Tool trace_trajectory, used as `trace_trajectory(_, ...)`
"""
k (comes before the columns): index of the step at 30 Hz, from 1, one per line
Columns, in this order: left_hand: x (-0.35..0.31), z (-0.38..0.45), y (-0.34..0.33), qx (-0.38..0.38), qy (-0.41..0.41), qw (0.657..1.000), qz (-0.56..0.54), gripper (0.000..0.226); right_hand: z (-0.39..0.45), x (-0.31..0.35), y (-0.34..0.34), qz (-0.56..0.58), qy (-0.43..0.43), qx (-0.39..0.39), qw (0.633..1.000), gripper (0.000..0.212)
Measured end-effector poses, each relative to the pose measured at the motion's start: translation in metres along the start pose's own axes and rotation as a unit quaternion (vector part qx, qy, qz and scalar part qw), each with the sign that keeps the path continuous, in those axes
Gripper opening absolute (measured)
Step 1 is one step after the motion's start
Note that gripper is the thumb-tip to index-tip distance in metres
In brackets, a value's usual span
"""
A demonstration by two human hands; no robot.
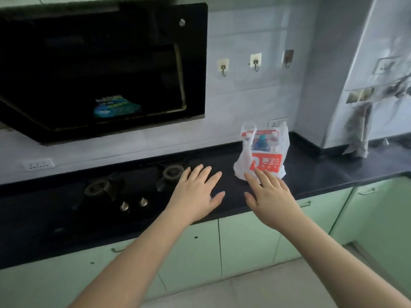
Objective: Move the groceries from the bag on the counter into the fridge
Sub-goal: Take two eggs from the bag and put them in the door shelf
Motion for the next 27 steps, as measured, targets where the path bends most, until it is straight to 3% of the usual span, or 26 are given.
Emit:
trace_trajectory(5, -0.025, 0.051, -0.017, 0.011, -0.056, 0.998, -0.01, 0.065, 0.027, -0.03, -0.004, -0.016, -0.055, -0.017, 0.998, 0.062)
trace_trajectory(15, -0.014, 0.137, -0.056, -0.002, -0.09, 0.995, -0.044, 0.064, 0.075, -0.073, -0.005, -0.039, -0.127, -0.022, 0.991, 0.061)
trace_trajectory(21, -0.046, 0.174, -0.073, -0.023, -0.154, 0.986, -0.064, 0.064, 0.086, -0.097, -0.011, -0.019, -0.131, -0.021, 0.991, 0.06)
trace_trajectory(27, -0.082, 0.228, -0.082, -0.028, -0.167, 0.984, -0.061, 0.063, 0.108, -0.153, -0.009, -0.003, -0.137, -0.024, 0.99, 0.058)
Point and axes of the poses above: each hand's wrist, its own z-axis towards the middle knuckle, its own y-axis out of the back of the hand, x = y × z, the point moved 5 cm from there along z, towards the middle knuckle, and after that the axes turned 6 degrees about z, right-handed, at the moved point
